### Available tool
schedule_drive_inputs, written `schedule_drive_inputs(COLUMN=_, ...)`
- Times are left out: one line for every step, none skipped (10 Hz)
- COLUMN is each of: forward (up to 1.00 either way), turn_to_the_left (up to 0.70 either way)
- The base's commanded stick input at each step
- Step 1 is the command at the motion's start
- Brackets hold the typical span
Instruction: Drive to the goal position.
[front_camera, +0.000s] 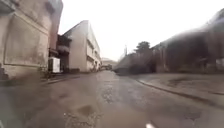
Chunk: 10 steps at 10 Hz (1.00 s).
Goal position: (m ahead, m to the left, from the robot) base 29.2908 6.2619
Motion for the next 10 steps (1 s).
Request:
schedule_drive_inputs(forward=0.50, turn_to_the_left=0.08)
schedule_drive_inputs(forward=0.50, turn_to_the_left=0.08)
schedule_drive_inputs(forward=0.50, turn_to_the_left=0.08)
schedule_drive_inputs(forward=0.50, turn_to_the_left=0.08)
schedule_drive_inputs(forward=0.50, turn_to_the_left=-0.01)
schedule_drive_inputs(forward=0.50, turn_to_the_left=-0.22)
schedule_drive_inputs(forward=0.50, turn_to_the_left=-0.35)
schedule_drive_inputs(forward=0.50, turn_to_the_left=-0.41)
schedule_drive_inputs(forward=0.50, turn_to_the_left=-0.42)
schedule_drive_inputs(forward=0.50, turn_to_the_left=-0.38)
